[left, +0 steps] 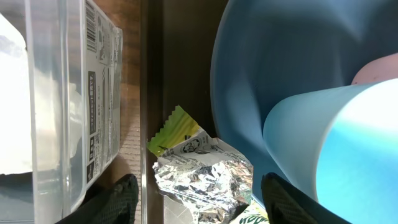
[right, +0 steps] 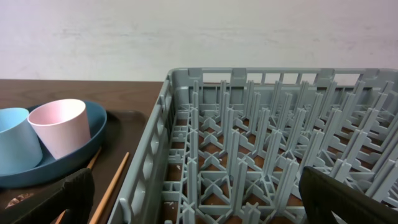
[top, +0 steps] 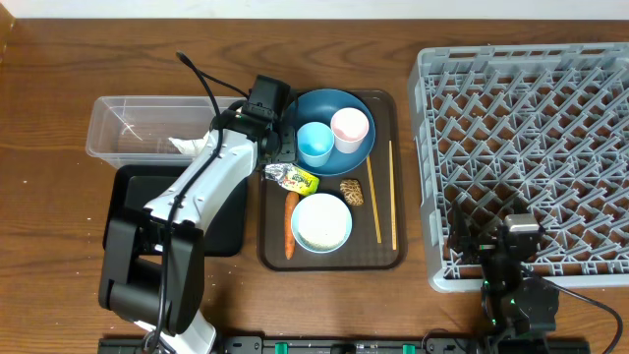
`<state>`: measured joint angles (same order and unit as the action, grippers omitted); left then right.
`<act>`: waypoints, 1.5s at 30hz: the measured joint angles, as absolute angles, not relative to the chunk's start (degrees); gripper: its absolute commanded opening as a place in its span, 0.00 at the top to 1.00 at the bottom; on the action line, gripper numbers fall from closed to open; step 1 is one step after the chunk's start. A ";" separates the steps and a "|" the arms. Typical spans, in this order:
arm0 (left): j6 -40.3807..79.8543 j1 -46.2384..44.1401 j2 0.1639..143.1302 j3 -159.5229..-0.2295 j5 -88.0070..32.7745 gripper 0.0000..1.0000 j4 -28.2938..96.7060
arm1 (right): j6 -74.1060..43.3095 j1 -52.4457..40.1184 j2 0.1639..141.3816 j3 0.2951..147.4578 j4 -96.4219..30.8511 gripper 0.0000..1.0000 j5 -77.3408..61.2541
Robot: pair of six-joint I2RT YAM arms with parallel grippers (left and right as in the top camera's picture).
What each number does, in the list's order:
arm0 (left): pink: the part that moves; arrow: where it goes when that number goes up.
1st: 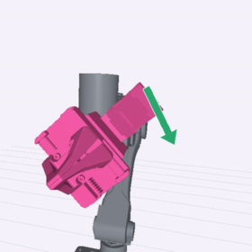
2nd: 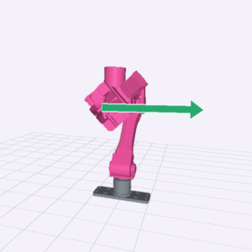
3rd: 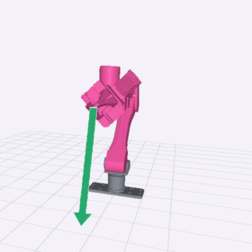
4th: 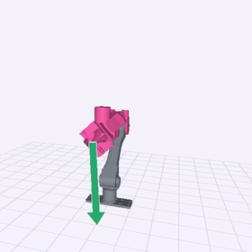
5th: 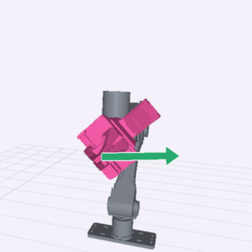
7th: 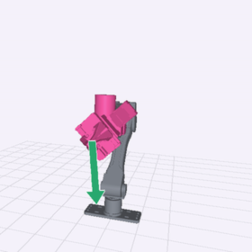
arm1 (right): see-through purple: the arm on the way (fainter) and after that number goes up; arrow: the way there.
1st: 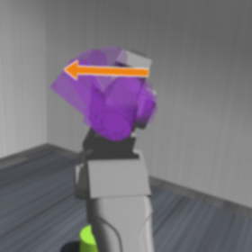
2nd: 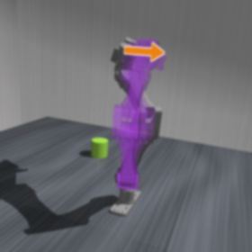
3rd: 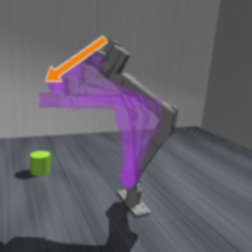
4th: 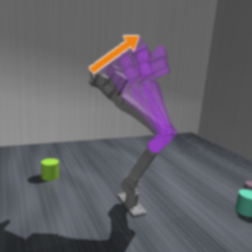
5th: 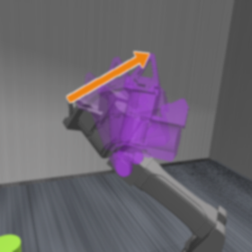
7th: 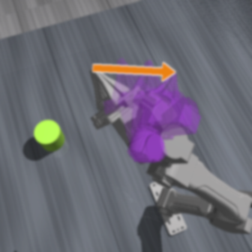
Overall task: Sort waste into correct bins and load items into the dishwasher rack
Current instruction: 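Reach the left gripper back to the foil and snack wrapper, then grasp the green-printed snack wrapper with the left gripper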
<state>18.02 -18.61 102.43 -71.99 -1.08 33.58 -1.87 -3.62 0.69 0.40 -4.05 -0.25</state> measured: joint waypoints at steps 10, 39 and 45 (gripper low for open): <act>18.02 -18.61 103.46 -71.99 -1.08 0.34 32.97 | -1.87 -3.62 0.69 0.40 -4.05 0.01 -0.25; 18.11 -18.65 107.37 -71.99 -1.10 0.62 29.34 | -1.87 -3.62 0.69 0.40 -4.05 0.01 -0.25; 18.26 -18.65 107.37 -71.99 -1.10 0.78 29.23 | -1.87 -3.62 0.69 0.40 -4.05 0.01 -0.25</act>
<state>18.26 -18.65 107.37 -71.99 -1.10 29.23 -1.87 -3.62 0.69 0.40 -4.05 -0.25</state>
